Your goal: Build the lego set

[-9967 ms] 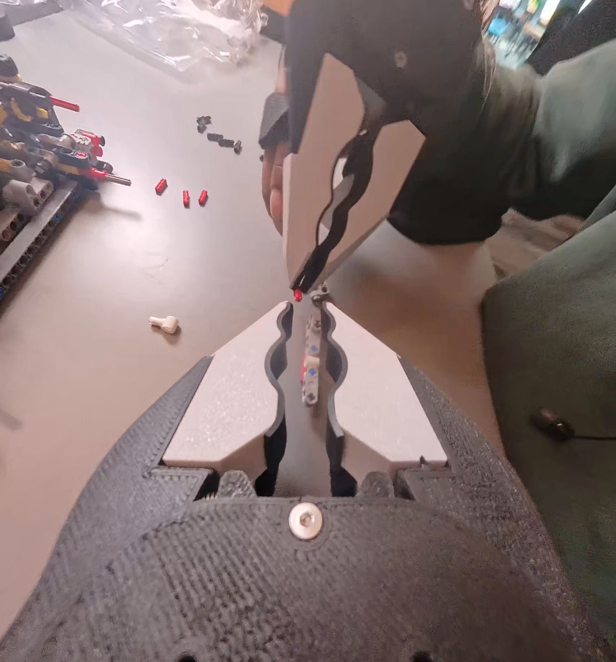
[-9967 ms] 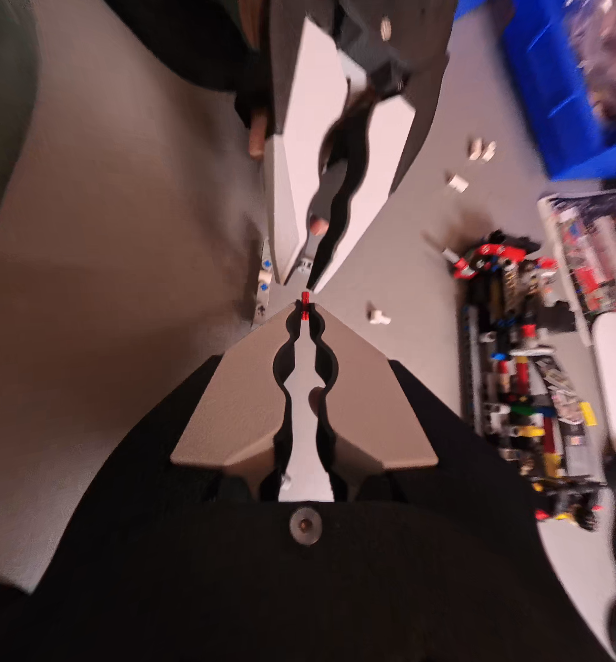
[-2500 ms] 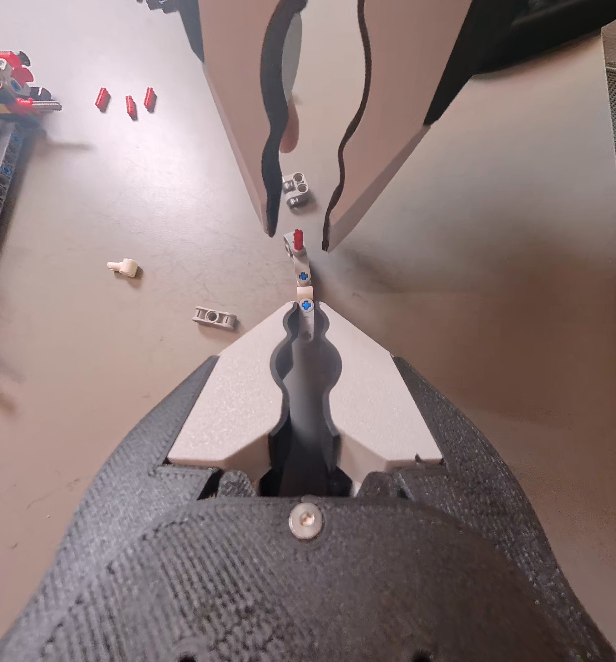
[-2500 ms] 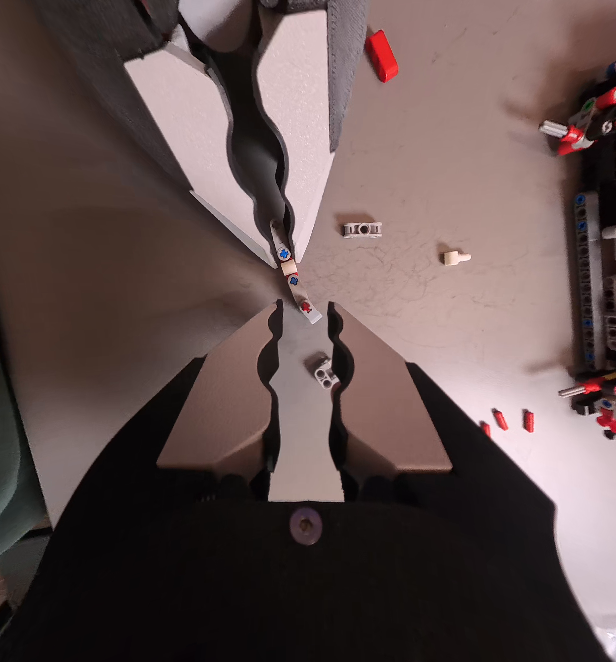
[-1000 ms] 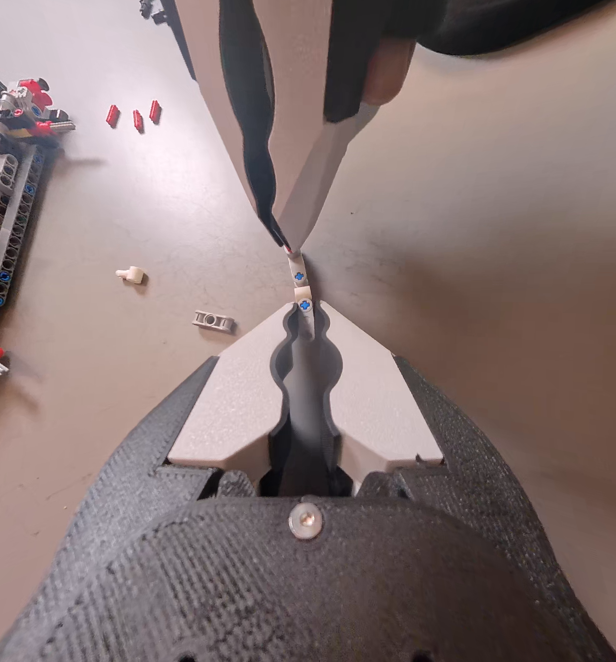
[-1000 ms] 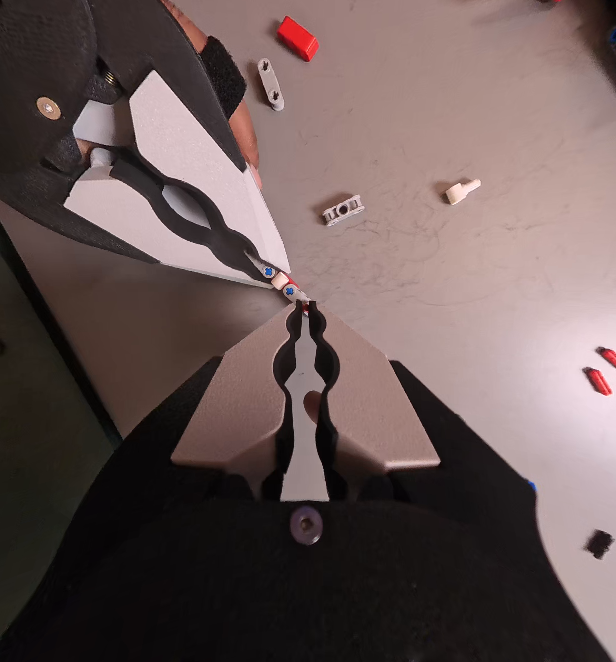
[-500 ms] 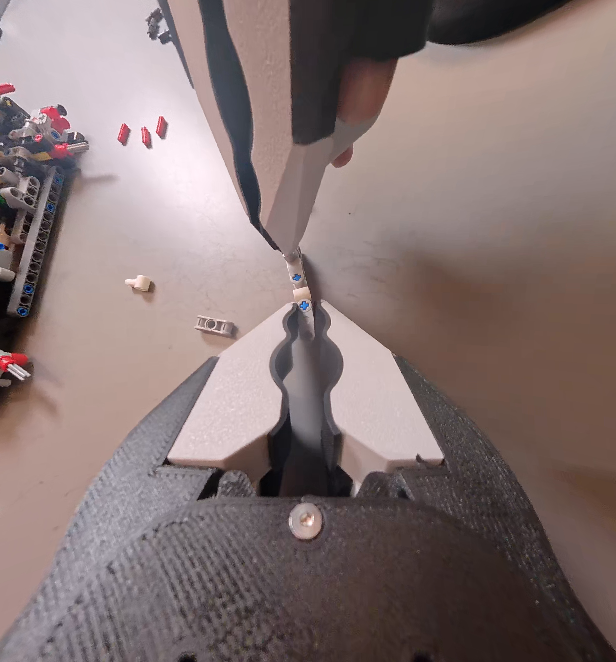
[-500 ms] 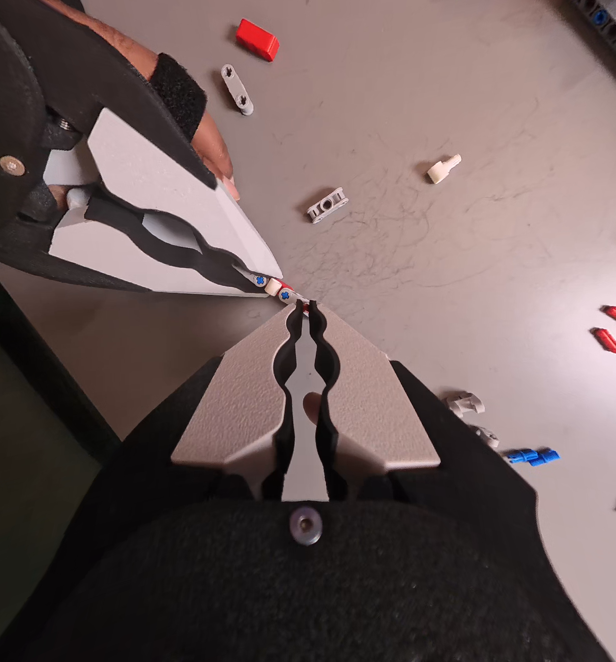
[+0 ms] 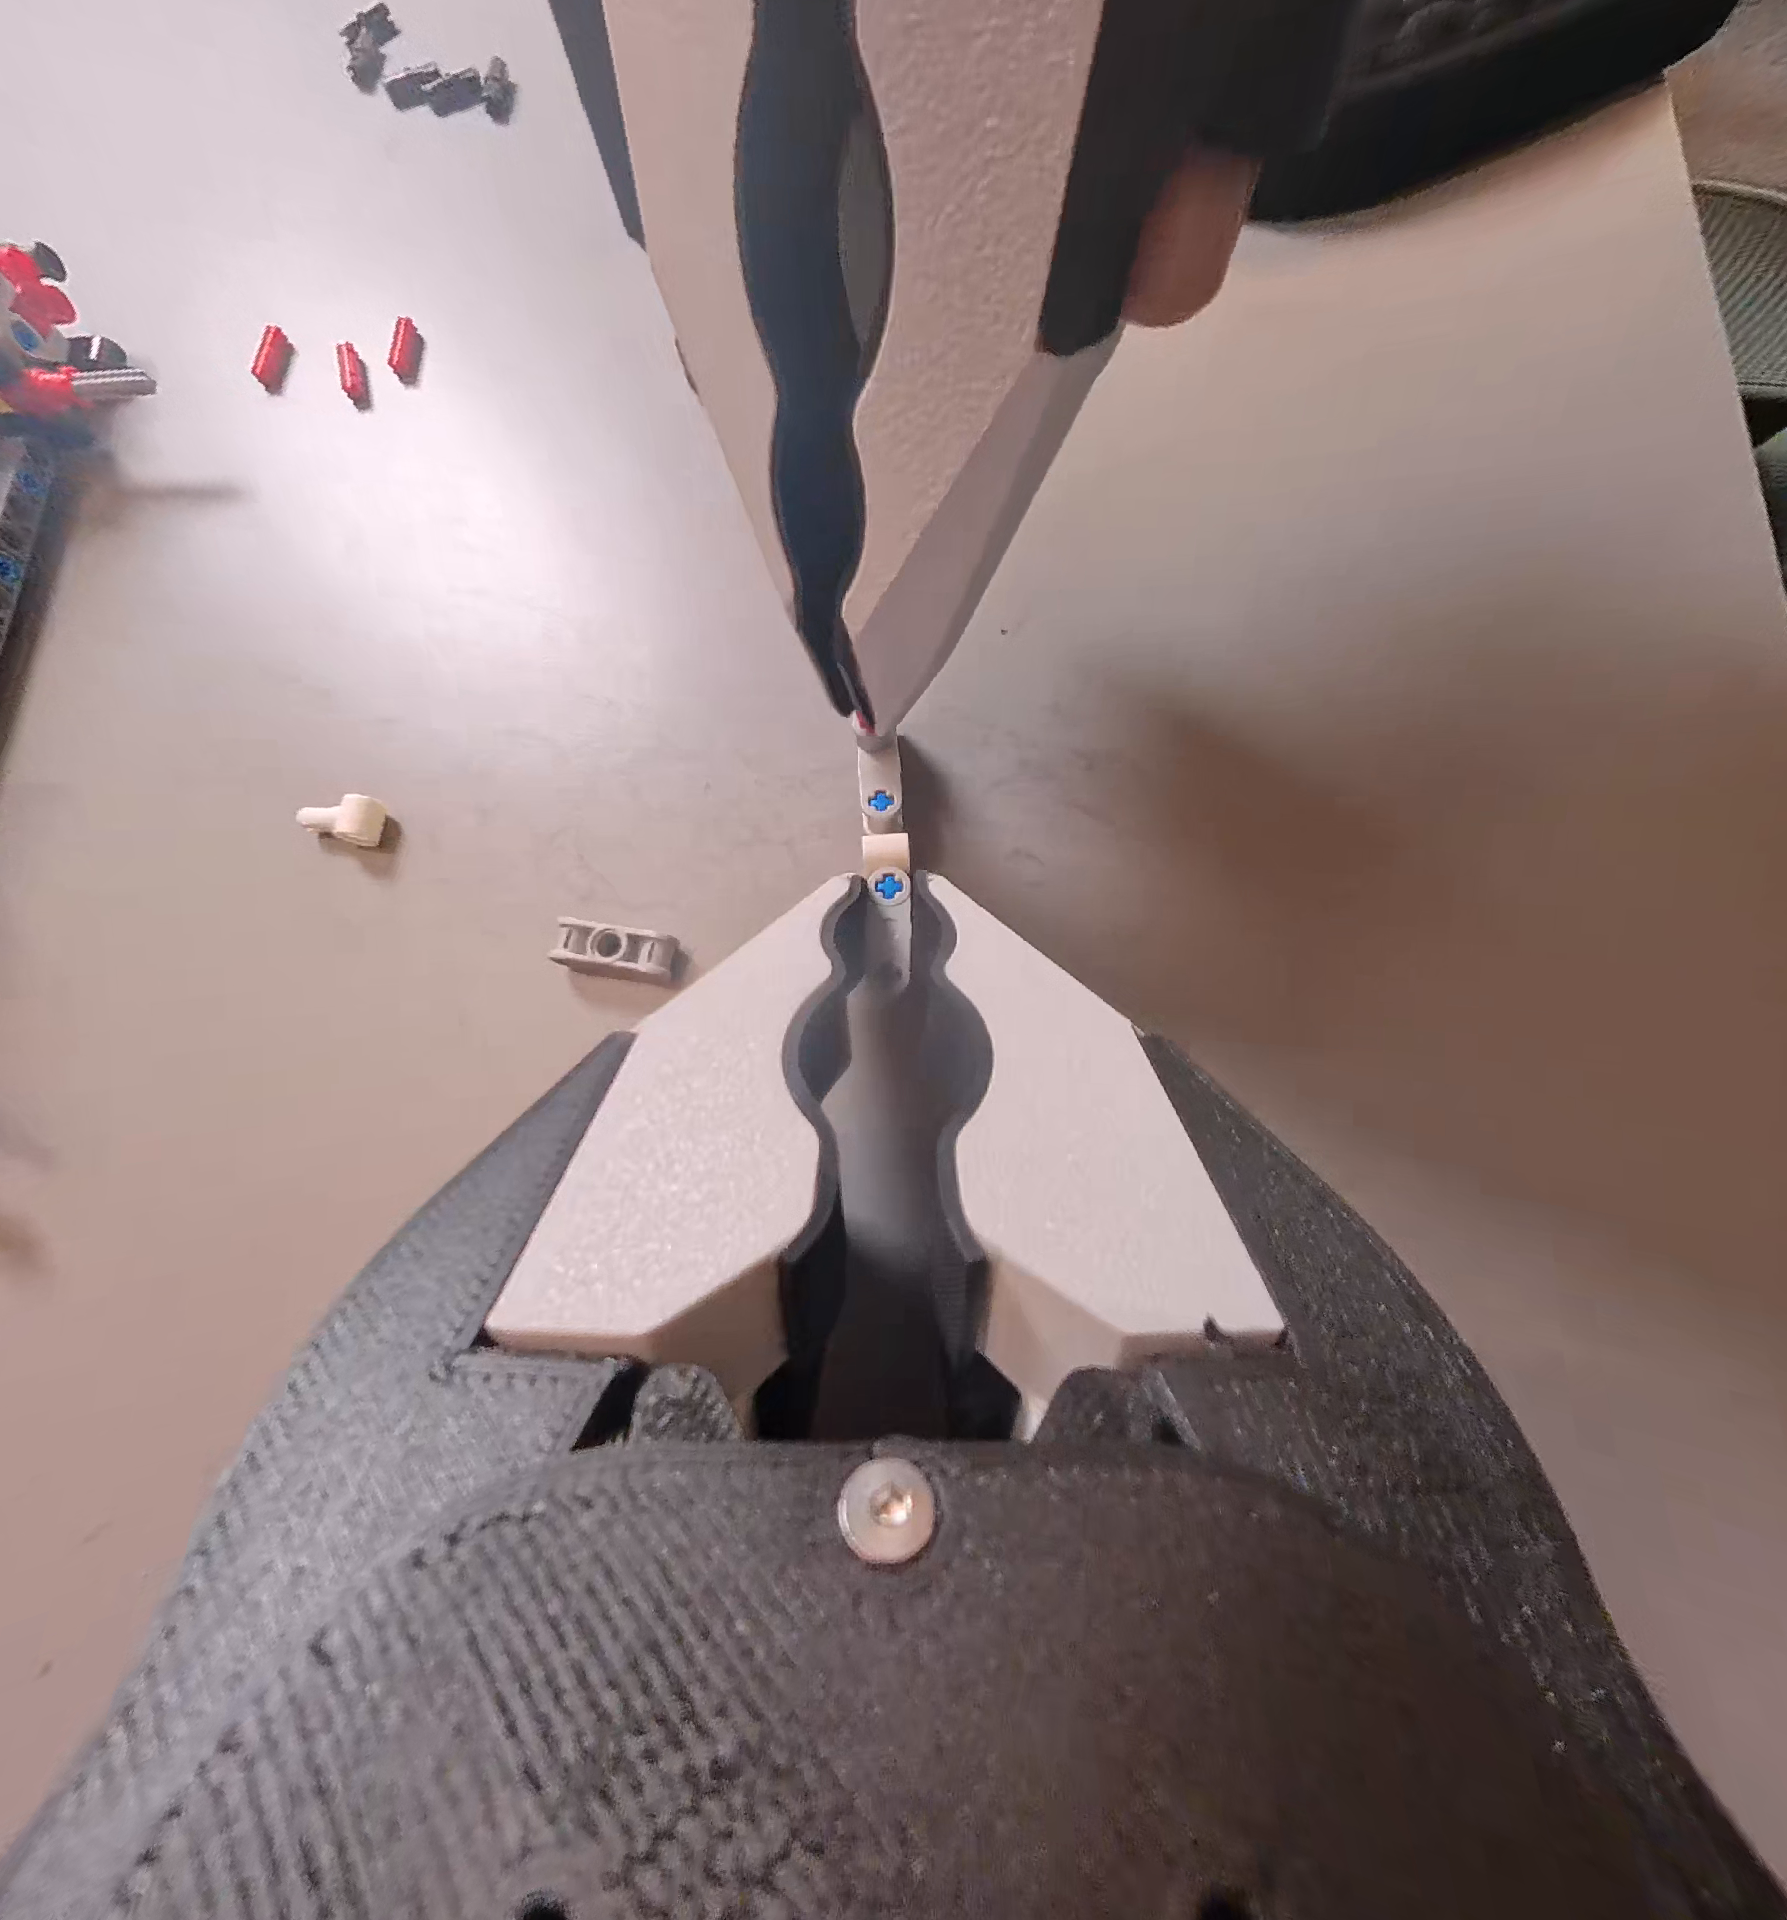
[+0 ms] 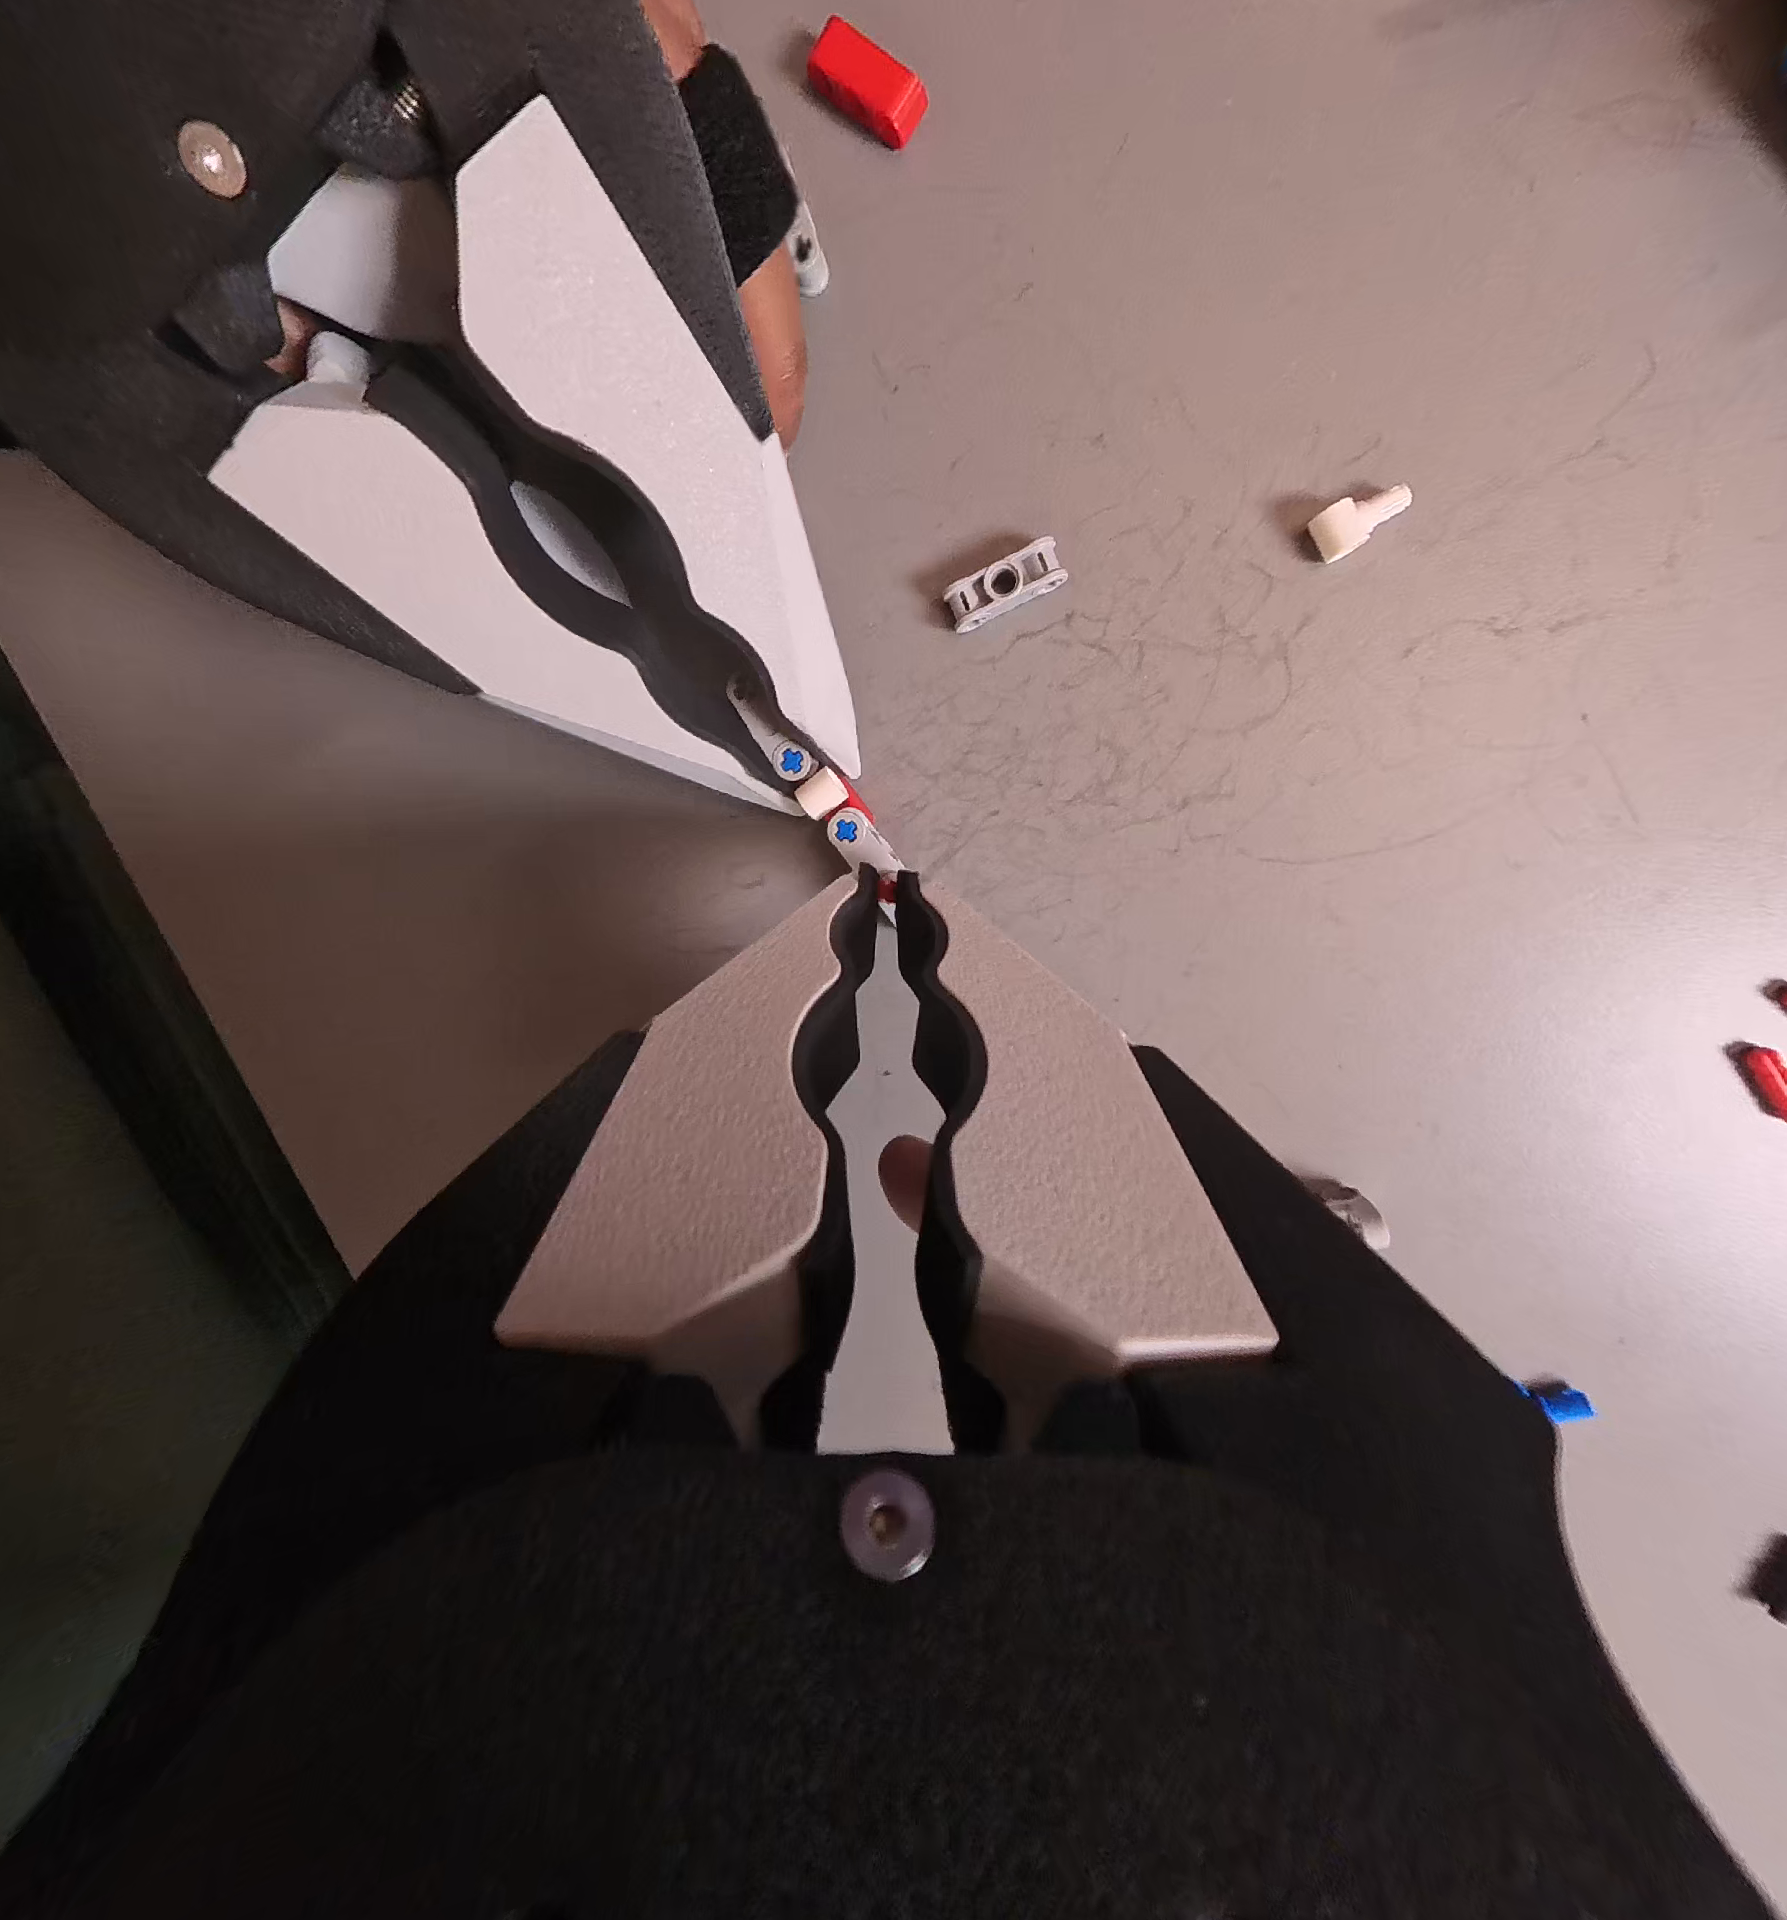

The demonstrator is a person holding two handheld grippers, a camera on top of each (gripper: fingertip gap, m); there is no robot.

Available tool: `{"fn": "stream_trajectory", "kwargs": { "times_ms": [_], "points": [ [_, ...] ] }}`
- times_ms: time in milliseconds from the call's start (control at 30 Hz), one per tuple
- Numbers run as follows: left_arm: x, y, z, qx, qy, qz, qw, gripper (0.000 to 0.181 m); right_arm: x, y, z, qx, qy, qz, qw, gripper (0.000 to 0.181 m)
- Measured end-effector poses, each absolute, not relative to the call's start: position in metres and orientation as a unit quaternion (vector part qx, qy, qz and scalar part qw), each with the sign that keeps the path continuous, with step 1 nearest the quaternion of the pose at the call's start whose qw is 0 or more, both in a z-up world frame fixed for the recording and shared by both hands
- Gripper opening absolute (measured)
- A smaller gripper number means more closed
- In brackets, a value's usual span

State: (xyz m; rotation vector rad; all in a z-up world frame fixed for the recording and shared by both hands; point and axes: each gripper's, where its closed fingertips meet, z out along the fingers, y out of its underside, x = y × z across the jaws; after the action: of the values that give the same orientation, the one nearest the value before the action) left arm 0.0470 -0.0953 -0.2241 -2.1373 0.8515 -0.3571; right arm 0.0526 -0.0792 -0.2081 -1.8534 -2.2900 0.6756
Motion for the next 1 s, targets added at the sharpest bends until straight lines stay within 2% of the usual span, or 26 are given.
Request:
{"fn": "stream_trajectory", "kwargs": {
  "times_ms": [333,733,1000],
  "points": [
    [0.047,-0.098,-0.224,-0.819,0.391,-0.19,0.375,0.006,0.056,-0.085,-0.208,-0.56,-0.798,0.214,0.065,0.002],
    [0.048,-0.098,-0.224,-0.834,0.357,-0.144,0.395,0.006,0.059,-0.089,-0.21,-0.615,-0.758,0.206,0.065,0.002],
    [0.046,-0.101,-0.224,-0.833,0.359,-0.155,0.391,0.006,0.055,-0.09,-0.209,-0.615,-0.748,0.23,0.097,0.003]
  ]
}}
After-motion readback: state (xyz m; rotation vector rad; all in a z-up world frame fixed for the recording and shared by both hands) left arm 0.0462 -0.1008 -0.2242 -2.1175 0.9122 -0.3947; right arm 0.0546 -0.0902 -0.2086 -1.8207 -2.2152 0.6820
